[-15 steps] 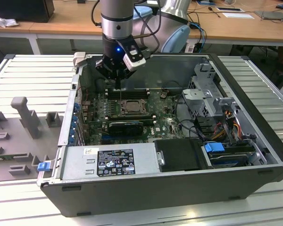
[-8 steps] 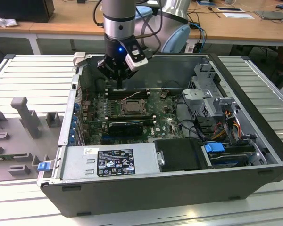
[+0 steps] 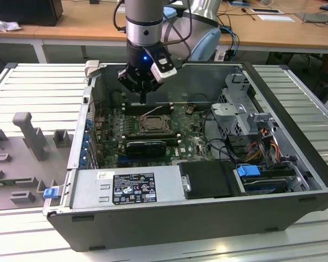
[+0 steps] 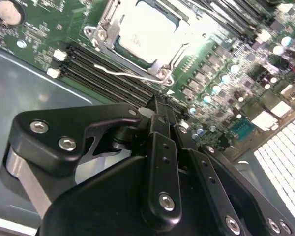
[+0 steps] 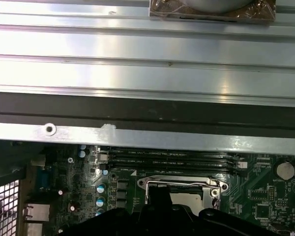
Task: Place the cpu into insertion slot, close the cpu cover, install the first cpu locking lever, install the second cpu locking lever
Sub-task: 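Install the first cpu locking lever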
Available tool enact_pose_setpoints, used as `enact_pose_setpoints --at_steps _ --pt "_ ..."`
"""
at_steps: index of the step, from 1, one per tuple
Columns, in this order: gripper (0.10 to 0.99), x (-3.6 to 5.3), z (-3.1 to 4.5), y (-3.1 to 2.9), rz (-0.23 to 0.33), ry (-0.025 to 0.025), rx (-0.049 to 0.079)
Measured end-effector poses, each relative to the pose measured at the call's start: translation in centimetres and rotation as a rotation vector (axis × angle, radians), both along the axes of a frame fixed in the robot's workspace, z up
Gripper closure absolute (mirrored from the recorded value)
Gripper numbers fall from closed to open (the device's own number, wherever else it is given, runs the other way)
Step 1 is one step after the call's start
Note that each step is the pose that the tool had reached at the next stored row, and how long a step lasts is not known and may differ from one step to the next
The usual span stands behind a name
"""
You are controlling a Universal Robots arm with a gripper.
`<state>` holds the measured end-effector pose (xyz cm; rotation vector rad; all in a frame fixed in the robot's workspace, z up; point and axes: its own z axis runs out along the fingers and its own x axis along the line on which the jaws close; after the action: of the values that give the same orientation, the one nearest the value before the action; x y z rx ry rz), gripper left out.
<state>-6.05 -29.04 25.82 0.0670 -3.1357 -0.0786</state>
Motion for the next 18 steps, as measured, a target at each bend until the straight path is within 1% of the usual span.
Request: enact_pose_setpoints --at_steps 1,2,3,4,5,6,9,12,14,16,18 --pt "0.98 0.08 -0.03 -0.02 0.0 0.0004 0.004" --pt "0.98 0.13 -0.15 -0.07 0.0 0.0 0.012" --pt "0.98 0.13 -0.22 -0.13 0.0 -0.0035 0.015" --pt "0.98 0.14 -0.3 -0.13 0.0 -0.0095 0.015" --pt "0.98 0.14 -0.38 -0.13 0.0 -0.0117 0.015" --pt "0.98 0.13 -0.53 -0.19 0.0 -0.0149 0.015" --pt "0.98 0.13 -0.81 -0.2 0.0 -0.0201 0.015" --pt "0.98 0.14 -1.18 -0.2 0.0 -0.0233 0.015" --pt "0.98 0.13 -1.63 -0.2 0.0 -0.0285 0.015" --pt "0.98 0.16 -1.91 -0.2 0.0 -0.0299 0.015" --pt "0.98 0.45 -2.31 -0.17 0.0 -0.03 0.015"
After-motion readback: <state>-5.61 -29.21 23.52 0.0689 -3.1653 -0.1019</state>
